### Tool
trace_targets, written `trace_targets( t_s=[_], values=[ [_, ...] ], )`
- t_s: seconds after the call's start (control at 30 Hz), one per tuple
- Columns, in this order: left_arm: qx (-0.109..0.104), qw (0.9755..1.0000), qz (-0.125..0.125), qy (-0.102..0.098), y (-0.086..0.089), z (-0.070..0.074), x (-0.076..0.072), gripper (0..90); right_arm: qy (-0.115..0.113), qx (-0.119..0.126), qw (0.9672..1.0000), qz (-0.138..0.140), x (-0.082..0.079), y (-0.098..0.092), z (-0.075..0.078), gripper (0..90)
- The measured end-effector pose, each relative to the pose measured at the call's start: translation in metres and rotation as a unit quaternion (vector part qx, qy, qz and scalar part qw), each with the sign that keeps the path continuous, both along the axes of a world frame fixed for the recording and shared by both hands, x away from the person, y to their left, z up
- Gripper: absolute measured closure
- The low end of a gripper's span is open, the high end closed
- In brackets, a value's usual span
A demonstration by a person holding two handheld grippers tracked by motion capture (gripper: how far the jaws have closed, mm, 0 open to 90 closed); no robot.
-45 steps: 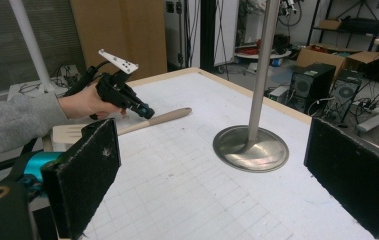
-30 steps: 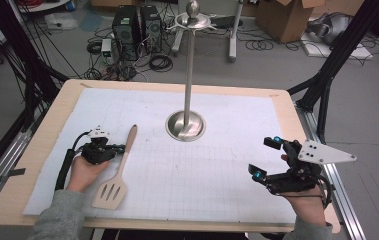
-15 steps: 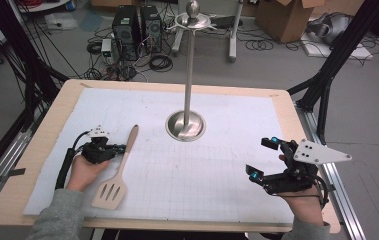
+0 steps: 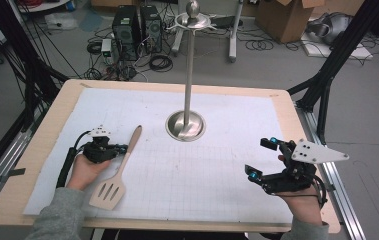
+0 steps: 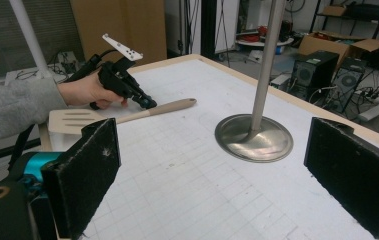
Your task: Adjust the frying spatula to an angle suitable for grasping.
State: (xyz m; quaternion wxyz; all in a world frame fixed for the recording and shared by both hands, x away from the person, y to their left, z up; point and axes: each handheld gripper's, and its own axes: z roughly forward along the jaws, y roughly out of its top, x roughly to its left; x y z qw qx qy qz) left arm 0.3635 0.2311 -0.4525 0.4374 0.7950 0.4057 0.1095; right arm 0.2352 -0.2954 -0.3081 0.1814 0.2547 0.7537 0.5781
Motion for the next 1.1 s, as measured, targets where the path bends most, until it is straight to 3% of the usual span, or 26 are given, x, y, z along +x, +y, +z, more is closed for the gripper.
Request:
trace_targets(
  t_s=[0.3, 0.57, 1.0, 1.1],
  values=[
    [0.008, 0.9999, -0.013, -0.005, -0.0016, 0.0002, -0.0012, 89.6, 0.002, 0.002, 1.0, 0.002, 0.0007, 0.0013, -0.0006, 6.9],
    [-0.002, 0.9999, -0.011, 0.001, -0.0008, -0.0004, 0.001, 89.6, 0.0, 0.001, 1.0, 0.004, 0.0016, 0.0014, -0.0014, 6.8],
    [0.0, 0.9999, -0.013, 0.001, -0.0028, 0.0, 0.0046, 89.5, 0.004, -0.002, 1.0, 0.006, 0.0022, 0.0038, -0.0014, 6.9],
    [0.027, 0.9993, -0.022, -0.013, -0.0097, 0.0019, 0.0077, 89.6, 0.005, -0.001, 1.0, 0.007, 0.0022, 0.0037, -0.0018, 6.8]
  ],
)
